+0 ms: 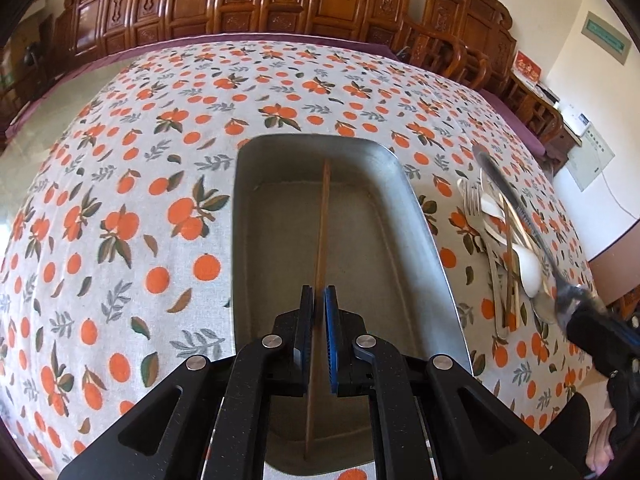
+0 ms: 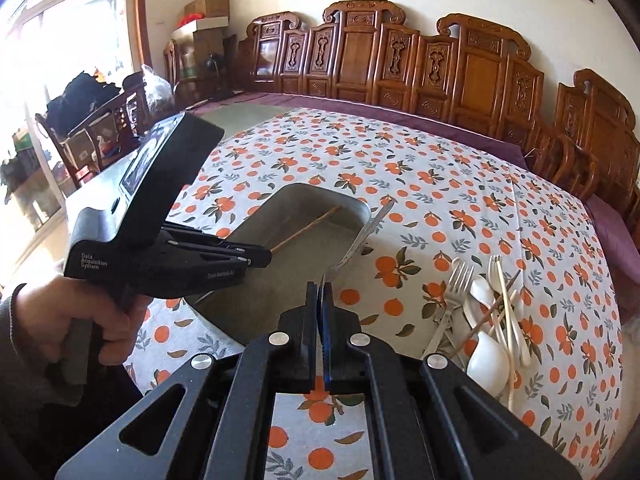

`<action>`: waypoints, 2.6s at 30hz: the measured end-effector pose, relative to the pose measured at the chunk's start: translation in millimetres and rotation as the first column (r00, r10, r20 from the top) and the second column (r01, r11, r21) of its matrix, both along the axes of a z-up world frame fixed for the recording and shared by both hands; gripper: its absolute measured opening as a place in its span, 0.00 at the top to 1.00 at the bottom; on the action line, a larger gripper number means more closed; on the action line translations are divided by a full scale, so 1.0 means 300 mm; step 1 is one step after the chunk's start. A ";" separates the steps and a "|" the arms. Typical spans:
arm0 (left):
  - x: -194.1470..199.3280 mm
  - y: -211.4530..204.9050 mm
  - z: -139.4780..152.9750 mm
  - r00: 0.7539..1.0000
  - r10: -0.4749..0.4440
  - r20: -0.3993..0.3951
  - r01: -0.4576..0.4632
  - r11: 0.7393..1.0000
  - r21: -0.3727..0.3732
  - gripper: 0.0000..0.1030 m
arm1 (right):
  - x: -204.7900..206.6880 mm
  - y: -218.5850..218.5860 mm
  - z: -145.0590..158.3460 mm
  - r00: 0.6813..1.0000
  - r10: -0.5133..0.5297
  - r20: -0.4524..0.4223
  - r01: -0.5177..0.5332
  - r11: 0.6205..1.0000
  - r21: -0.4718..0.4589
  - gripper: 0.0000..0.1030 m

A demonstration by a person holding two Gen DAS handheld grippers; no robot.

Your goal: Organize utensils

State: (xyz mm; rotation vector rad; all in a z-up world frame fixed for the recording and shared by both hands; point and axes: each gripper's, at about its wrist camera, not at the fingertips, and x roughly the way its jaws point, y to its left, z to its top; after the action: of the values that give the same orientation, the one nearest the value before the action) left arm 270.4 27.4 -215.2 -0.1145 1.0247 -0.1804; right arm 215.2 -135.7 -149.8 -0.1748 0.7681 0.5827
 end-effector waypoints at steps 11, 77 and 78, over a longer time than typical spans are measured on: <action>-0.067 0.041 0.090 0.997 0.015 0.075 -0.017 1.000 0.025 0.95 | 0.023 0.088 -0.047 0.999 0.041 -0.032 -0.041 0.999 0.007 0.97; -0.178 -0.308 0.125 0.962 -0.225 0.154 0.213 0.973 0.092 0.34 | 0.205 -0.640 -0.310 0.918 -0.353 -0.182 0.359 0.933 -0.001 0.77; -0.180 -0.312 0.124 0.962 -0.227 0.155 0.214 0.972 0.092 0.35 | 0.207 -0.644 -0.326 0.912 -0.356 -0.206 0.363 0.932 -0.004 0.77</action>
State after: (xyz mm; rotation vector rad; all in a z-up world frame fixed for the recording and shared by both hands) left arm 216.4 -66.2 -177.9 0.0827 0.8769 -0.3488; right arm 277.4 -329.0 -247.8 0.0616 0.9619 0.2631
